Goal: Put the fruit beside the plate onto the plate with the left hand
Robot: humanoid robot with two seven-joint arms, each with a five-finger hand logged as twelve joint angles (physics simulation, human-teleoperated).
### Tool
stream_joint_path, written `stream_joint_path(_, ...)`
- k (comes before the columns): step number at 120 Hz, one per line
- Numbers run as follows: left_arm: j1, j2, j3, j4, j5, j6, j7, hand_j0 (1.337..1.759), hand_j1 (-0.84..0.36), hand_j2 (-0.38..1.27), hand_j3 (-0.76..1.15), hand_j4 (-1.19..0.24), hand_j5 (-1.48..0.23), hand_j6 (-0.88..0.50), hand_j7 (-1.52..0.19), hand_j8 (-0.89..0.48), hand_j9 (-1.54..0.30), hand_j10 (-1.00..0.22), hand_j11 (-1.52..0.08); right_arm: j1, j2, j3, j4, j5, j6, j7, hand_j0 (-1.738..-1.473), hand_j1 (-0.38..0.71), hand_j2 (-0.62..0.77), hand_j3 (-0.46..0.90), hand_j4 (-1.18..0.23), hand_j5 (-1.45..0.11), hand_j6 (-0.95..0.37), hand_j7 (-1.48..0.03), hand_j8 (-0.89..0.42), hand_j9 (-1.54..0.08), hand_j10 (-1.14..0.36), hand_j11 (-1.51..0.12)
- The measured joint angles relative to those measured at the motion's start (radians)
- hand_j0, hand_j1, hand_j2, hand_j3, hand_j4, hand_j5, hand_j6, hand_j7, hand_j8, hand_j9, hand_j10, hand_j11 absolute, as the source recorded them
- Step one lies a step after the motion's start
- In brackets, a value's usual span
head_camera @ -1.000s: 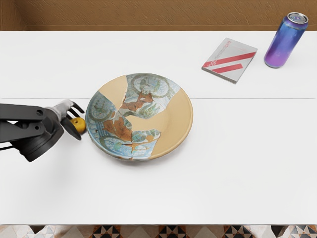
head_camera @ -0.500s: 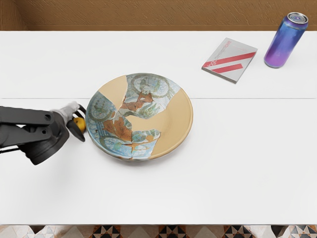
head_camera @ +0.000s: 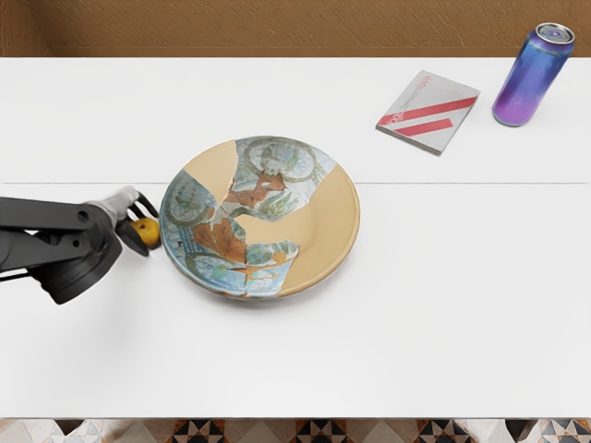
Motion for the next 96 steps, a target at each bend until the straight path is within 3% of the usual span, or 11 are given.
stream_joint_path(96, 0.005, -0.004, 0.0, 0.018, 0.0, -0.001, -0.001, 1.655, -0.29, 0.24, 0.0, -0.58, -0.79, -0.45, -0.8, -0.51, -0.8, -0.6, -0.8, 0.0, 0.0, 0.0, 0.0, 0.0, 0.0, 0.0, -1.658, -0.35, 0.0, 0.0, 0.0, 0.0, 0.0, 0.0, 0.0, 0.0, 0.0, 0.0)
